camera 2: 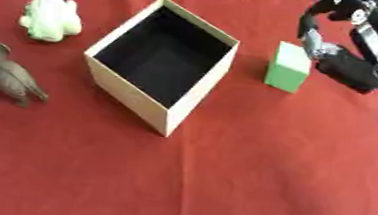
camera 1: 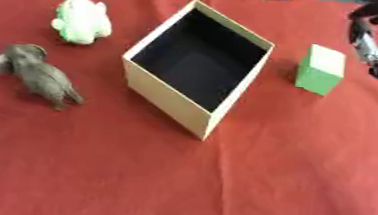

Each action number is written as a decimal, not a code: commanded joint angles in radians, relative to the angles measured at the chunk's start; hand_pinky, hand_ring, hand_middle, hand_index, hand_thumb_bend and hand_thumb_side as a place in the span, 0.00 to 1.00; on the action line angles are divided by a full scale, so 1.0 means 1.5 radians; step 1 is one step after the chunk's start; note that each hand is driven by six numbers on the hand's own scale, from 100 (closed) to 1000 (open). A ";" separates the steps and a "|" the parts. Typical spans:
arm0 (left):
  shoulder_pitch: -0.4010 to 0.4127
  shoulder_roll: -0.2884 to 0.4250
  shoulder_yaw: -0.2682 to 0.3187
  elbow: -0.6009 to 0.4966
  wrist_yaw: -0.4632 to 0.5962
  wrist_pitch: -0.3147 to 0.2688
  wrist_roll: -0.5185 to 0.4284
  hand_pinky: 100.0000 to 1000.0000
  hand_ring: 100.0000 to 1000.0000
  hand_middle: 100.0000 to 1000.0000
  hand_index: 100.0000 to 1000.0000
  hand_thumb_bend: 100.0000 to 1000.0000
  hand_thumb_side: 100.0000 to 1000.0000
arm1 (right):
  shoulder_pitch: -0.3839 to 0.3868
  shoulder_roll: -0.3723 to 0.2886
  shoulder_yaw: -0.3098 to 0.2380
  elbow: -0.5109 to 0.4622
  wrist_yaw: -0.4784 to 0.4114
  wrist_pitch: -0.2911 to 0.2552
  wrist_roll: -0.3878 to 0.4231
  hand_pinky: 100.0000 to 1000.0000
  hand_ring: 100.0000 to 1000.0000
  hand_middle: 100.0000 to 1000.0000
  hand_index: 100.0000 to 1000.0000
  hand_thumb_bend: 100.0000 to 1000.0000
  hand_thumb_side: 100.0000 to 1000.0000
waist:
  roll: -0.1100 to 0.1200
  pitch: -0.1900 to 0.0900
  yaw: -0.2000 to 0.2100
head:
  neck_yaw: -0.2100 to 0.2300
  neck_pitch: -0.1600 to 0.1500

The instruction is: Pick up objects on the table and place them in the box.

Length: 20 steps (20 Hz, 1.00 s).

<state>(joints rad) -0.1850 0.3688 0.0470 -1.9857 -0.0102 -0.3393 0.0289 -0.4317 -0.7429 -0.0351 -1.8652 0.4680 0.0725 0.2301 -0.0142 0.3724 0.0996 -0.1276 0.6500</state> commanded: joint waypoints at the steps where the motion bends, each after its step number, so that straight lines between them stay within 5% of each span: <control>1: -0.001 0.011 0.003 -0.010 0.001 0.000 -0.002 0.58 0.57 0.54 0.72 0.00 0.76 | -0.017 -0.036 0.000 -0.001 0.036 0.020 0.048 0.83 0.84 0.72 0.94 0.00 0.59 | 0.000 -0.016 0.001 | -0.003 0.000; 9: -0.001 0.011 0.002 -0.010 0.004 0.004 -0.004 0.58 0.57 0.54 0.71 0.00 0.76 | -0.030 -0.056 0.005 0.006 0.123 0.032 0.142 0.85 0.86 0.75 0.91 0.08 0.36 | -0.003 -0.018 0.000 | -0.002 -0.001; 20: -0.001 0.012 0.001 -0.010 0.009 0.008 -0.009 0.58 0.56 0.53 0.71 0.00 0.76 | -0.033 -0.094 0.027 0.040 0.172 0.048 0.211 0.87 0.90 0.79 0.96 0.19 0.36 | -0.008 -0.021 -0.001 | -0.002 0.000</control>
<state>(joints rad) -0.1848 0.3688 0.0466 -1.9857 0.0011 -0.3284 0.0179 -0.4671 -0.8411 0.0123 -1.8061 0.7186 0.1415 0.5370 -0.0268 0.3637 0.0988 -0.1283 0.6500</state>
